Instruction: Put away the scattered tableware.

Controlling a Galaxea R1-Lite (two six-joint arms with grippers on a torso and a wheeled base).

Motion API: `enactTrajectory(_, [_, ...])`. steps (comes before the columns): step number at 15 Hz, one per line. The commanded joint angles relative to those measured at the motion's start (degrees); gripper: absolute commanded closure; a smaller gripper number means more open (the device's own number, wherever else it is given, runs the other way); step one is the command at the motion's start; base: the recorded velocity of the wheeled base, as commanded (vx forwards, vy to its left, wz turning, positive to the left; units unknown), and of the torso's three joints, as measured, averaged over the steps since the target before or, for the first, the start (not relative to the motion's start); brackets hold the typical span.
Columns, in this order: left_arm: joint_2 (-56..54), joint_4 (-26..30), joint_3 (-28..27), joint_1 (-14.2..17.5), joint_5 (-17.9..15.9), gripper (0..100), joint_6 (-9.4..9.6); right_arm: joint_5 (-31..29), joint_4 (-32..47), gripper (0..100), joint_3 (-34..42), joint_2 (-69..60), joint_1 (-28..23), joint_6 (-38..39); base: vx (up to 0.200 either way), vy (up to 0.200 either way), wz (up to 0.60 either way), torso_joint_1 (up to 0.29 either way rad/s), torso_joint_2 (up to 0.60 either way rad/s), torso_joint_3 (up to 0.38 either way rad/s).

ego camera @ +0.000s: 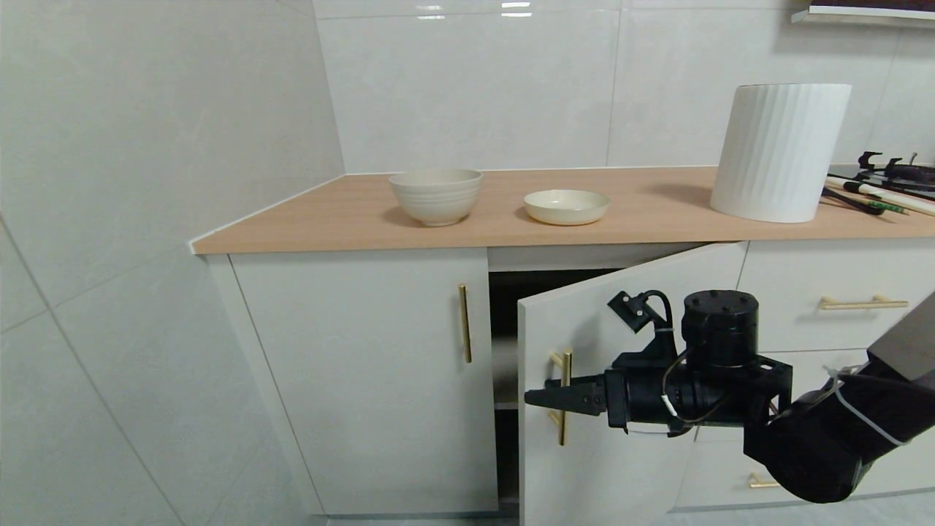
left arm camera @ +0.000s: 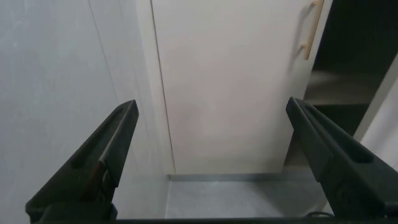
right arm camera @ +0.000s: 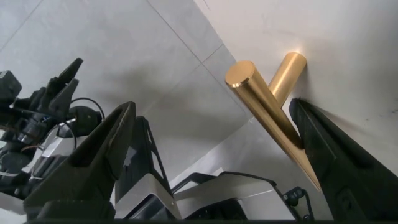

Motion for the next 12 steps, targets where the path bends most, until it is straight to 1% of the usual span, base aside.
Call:
enactTrajectory(1, [0.26, 0.26, -4.28, -0.01, -2.22, 0, -0.53, 0.09, -0.13, 0, 0.77, -1.07, 0.12, 0.08, 0.0, 0.0, 0.0, 0.0, 0.0, 0.0])
enactTrajectory(2, [3.08, 2.64, -10.0, -0.89, -8.55, 0, -2.72, 0.17, -0.13, 0, 1.21, -1.69, 0.12, 0.08, 0.0, 0.0, 0.0, 0.0, 0.0, 0.0])
enactTrajectory(3, [7.47, 5.19, -15.89, -1.25, -14.17, 0, -4.83, 0.17, -0.13, 0, 1.29, -2.04, 0.2, 0.08, 0.0, 0.0, 0.0, 0.0, 0.0, 0.0])
enactTrajectory(4, [13.27, 7.56, -21.25, -1.33, -19.01, 0, -7.21, 0.17, -0.22, 0, 1.65, -2.3, 0.38, 0.08, 0.0, 0.0, 0.0, 0.0, 0.0, 0.0])
enactTrajectory(5, [21.45, 8.53, -26.78, -1.33, -24.28, 0, -8.79, 0.17, -0.13, 0, 1.65, -2.39, 0.73, 0.08, 0.0, 0.0, 0.0, 0.0, 0.0, 0.0])
enactTrajectory(6, [26.1, 8.35, -28.81, -1.33, -27.01, 0, -8.88, 0.17, -0.13, 0, 1.65, -2.39, 0.82, 0.08, 0.0, 0.0, 0.0, 0.0, 0.0, 0.0])
enactTrajectory(7, [36.21, 8.09, -32.5, -1.42, -32.89, 0, -8.61, 0.17, -0.13, 0, 1.47, -2.13, 0.99, 0.08, 0.0, 0.0, 0.0, 0.0, 0.0, 0.0])
enactTrajectory(8, [42.63, 8.09, -34.69, -2.39, -37.55, 0, -8.52, 0.17, -0.22, 0, 1.21, -1.69, 1.26, 0.08, 0.0, 0.0, 0.0, 0.0, 0.0, 0.0])
enactTrajectory(9, [48.87, 7.65, -36.8, -5.2, -41.42, 0, -8.44, 0.17, -0.22, 0, 1.21, -1.6, 1.61, 0.08, 0.0, 0.0, 0.0, 0.0, 0.0, 0.0])
enactTrajectory(10, [54.93, 6.94, -37.77, -8.54, -43.18, 0, -8.26, 0.17, -0.22, 0, 1.21, -1.6, 1.61, 0.08, 0.0, 0.0, 0.0, 0.0, 0.0, 0.0])
enactTrajectory(11, [57.39, 6.15, -38.12, -9.77, -43.18, 0, -8.26, 0.17, -0.22, 0, 1.21, -1.51, 1.61, 0.08, 0.0, 0.0, 0.0, 0.0, 0.0, 0.0])
enactTrajectory(12, [68.55, -1.23, -38.56, -14.25, -42.83, 0, -8.26, 0.17, -0.22, 0, 1.21, -1.51, 1.61, 0.08, 0.0, 0.0, 0.0, 0.0, 0.0, 0.0])
